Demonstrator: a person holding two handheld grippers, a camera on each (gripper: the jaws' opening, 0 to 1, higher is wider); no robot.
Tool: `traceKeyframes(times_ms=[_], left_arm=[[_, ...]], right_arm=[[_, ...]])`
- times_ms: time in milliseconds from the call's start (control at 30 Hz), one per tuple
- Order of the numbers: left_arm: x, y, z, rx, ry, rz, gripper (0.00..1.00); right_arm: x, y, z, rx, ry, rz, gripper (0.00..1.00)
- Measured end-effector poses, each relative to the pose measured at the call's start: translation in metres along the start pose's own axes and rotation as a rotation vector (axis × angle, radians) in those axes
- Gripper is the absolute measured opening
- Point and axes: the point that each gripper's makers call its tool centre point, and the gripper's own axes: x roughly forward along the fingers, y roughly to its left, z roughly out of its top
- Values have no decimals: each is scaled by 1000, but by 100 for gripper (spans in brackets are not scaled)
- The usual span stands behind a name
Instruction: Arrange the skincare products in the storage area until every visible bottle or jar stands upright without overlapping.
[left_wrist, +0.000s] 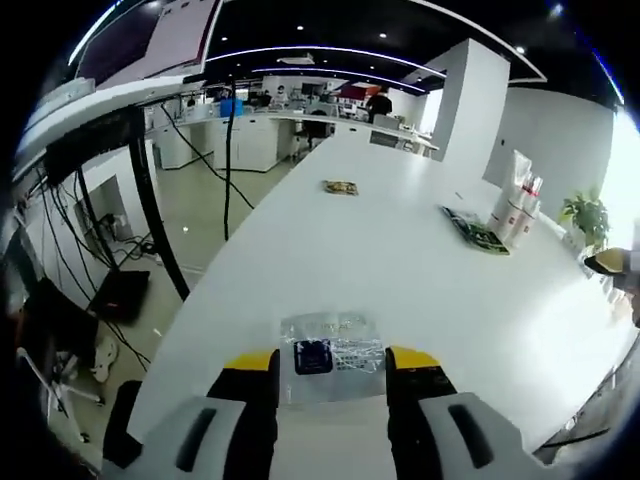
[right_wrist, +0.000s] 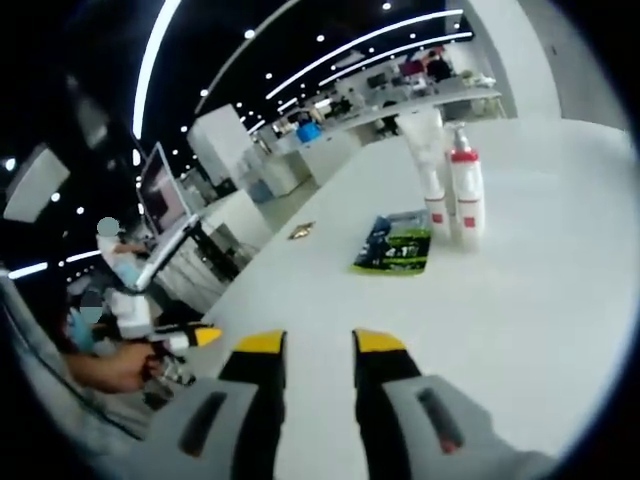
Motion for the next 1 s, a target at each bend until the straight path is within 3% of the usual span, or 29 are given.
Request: traceKeyframes(times_ms=[300, 500, 633, 800, 867, 900, 1000], left_arm=[[-9, -73, 42, 78, -94, -212, 43], [-19, -115, 58, 165, -117, -337, 43], [-29, -146, 63, 246, -129, -436, 43], [-42, -181, 62, 326, -125, -544, 43], [-46, -188, 62, 384, -125, -556, 43], [-49, -194, 57, 393, -91, -582, 43], [-56, -204, 59, 420, -108, -612, 43]], right_arm=[[10, 28, -9, 140, 28, 130, 25], [16, 58, -5, 359, 29, 278, 26], [18, 76, 0, 421, 34, 350, 27], [21, 84, 3, 452, 37, 377, 29], [21, 86, 5, 470, 34, 387, 28], [21, 86, 5, 480, 37, 390, 28], [21, 88, 3, 513, 55, 403, 23]])
